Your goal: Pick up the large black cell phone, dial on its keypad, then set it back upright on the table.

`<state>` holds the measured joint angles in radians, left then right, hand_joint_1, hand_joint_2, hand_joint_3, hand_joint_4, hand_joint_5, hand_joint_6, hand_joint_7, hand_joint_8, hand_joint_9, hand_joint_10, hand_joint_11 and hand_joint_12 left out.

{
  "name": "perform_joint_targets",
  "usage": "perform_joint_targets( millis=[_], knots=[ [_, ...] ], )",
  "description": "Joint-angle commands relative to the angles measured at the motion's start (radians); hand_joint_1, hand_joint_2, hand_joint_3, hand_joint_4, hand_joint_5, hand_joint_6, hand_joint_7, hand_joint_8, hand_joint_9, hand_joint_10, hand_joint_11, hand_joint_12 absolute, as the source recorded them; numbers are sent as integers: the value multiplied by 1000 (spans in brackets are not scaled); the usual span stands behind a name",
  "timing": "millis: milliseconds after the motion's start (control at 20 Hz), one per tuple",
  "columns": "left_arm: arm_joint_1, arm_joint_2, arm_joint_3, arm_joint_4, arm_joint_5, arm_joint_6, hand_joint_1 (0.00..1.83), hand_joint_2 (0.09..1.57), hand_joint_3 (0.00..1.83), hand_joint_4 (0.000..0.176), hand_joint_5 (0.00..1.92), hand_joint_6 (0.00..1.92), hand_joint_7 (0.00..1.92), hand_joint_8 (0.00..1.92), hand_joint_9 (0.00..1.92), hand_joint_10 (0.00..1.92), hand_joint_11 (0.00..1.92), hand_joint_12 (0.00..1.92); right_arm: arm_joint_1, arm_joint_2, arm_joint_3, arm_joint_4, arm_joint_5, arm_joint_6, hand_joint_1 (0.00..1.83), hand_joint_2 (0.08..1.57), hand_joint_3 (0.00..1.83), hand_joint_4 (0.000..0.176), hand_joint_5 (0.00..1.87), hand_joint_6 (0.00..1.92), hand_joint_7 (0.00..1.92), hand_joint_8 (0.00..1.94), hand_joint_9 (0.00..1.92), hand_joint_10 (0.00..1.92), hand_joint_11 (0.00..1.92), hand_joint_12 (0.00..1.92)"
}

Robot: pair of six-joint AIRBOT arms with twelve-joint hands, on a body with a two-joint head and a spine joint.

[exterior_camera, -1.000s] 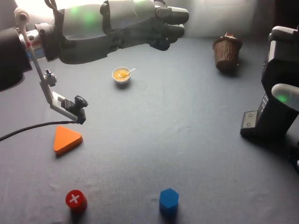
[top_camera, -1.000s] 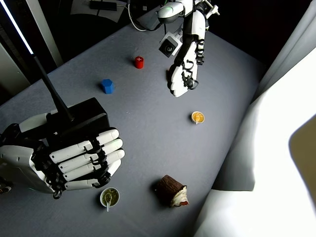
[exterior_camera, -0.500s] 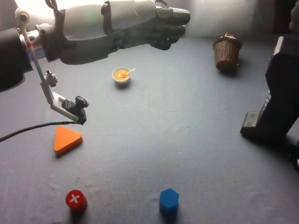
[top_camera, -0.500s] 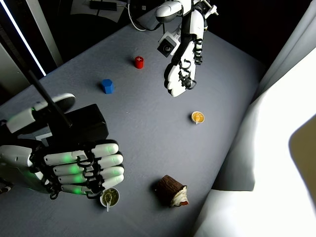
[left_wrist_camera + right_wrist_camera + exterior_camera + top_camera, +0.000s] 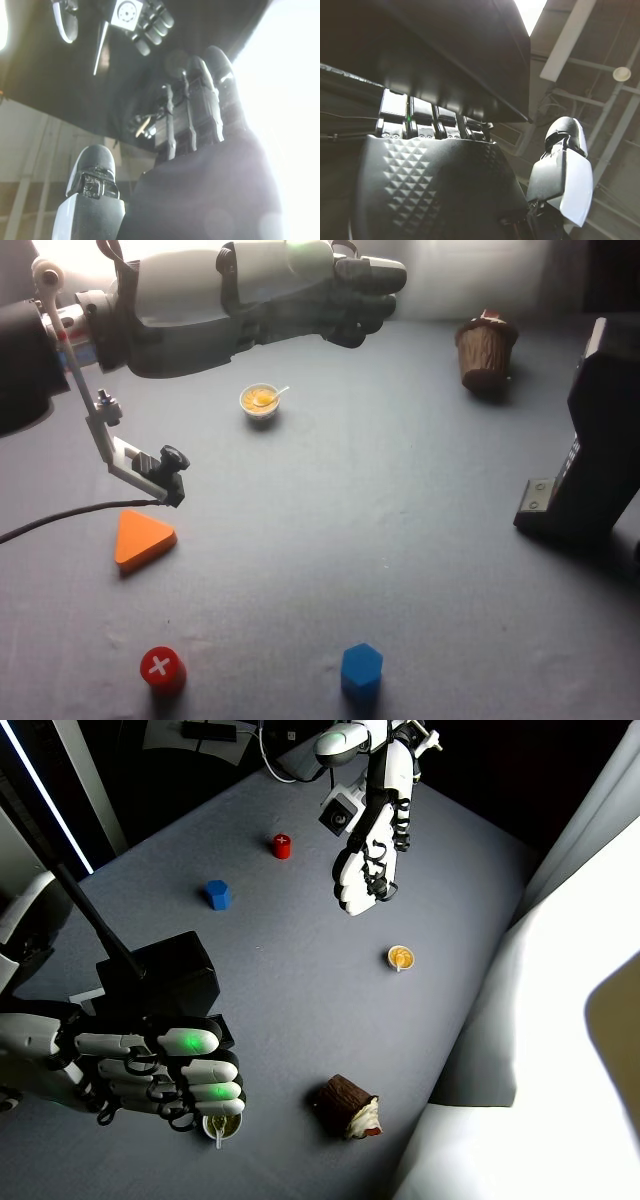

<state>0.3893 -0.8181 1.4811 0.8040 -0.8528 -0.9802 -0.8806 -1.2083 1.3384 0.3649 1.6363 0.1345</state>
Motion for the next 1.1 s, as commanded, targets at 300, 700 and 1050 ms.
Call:
perform_joint_targets(
  millis=[300, 700, 1050],
  knots=[
    [-27, 11, -7, -67, -93, -5, 0, 1241, 1, 32, 294, 2, 325, 3, 292, 4, 0, 778, -42, 161, -130, 38, 128, -8, 18, 910, 2, 99, 0, 0, 0, 0, 0, 0, 0, 0],
    [-26, 10, -5, -68, -93, -5, 0, 1248, 0, 34, 260, 0, 288, 0, 255, 2, 0, 666, -168, 401, -351, 170, 128, -12, 52, 915, 3, 100, 0, 0, 0, 0, 0, 0, 0, 0],
    [-23, 13, -9, -94, -93, -5, 0, 1247, 1, 29, 261, 2, 288, 2, 254, 2, 0, 680, -375, 477, -513, 202, 128, 0, 63, 933, 7, 92, 0, 0, 0, 0, 0, 0, 0, 0]
  ],
)
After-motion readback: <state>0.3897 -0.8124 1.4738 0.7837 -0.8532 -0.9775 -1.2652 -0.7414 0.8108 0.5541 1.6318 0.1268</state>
